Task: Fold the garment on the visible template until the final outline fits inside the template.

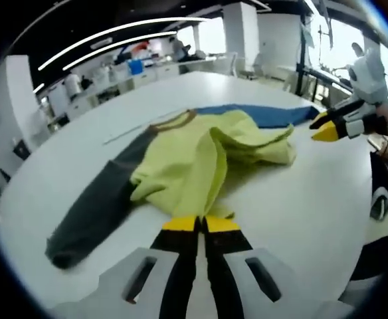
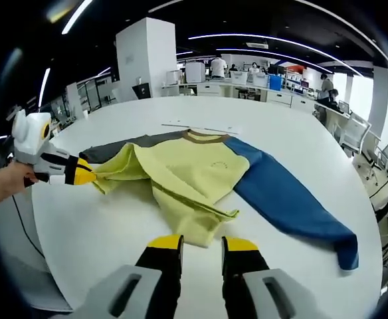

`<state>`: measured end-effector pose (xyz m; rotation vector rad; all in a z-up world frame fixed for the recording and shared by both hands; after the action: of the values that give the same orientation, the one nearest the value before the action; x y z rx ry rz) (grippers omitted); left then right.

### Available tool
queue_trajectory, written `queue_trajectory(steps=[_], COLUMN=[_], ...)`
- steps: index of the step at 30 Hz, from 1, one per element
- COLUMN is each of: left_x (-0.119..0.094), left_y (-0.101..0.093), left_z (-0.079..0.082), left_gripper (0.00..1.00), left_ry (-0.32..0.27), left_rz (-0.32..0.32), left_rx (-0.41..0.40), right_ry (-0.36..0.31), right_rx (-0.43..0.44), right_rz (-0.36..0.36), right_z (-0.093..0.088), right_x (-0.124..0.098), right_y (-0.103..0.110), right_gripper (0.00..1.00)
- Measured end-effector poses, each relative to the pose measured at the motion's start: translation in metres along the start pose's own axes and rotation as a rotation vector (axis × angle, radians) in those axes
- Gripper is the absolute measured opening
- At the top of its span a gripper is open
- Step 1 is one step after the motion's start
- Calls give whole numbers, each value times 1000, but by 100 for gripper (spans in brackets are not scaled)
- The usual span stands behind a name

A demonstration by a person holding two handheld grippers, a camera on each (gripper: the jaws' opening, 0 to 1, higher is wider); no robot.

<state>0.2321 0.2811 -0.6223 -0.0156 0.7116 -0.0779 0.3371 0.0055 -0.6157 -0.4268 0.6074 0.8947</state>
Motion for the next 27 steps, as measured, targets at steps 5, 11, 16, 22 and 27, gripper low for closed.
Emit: queue_trajectory(steps=[5,11,16,22,27], left_x=[-2,2,9,7,4], left_y=[1,0,-3,-6,-9], left_z=[-9,-18,-23,-22,-28], left_gripper=[0,0,0,12,26], left_ry=[37,71,91,57,49], left_rz=[-21,-44,-57,-37,5], left_rx=[43,63,66,-16,-47], right_ry=[-4,4,5,7,-2], right_rx=[9,13,22,23,33], right_rz=[4,6,9,11,8], right_z=[1,0,1,4,8], right_x=[-1,-1,0,1,3], right_y=[1,1,0,-4,-12], right_gripper=[19,19,19,20,20])
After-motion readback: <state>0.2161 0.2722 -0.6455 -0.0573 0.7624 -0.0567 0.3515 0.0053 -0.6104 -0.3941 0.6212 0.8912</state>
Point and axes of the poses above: the point that each gripper's makers call its tool centre point, and the gripper's own axes: x roughly forward along the fingers, y roughly to its left, z roughly out of its top, the point moved 9 cm from there along -x, roughly backward along the fingers, and after that the axes turned 11 degrees about -x, right-handed, at the moved point
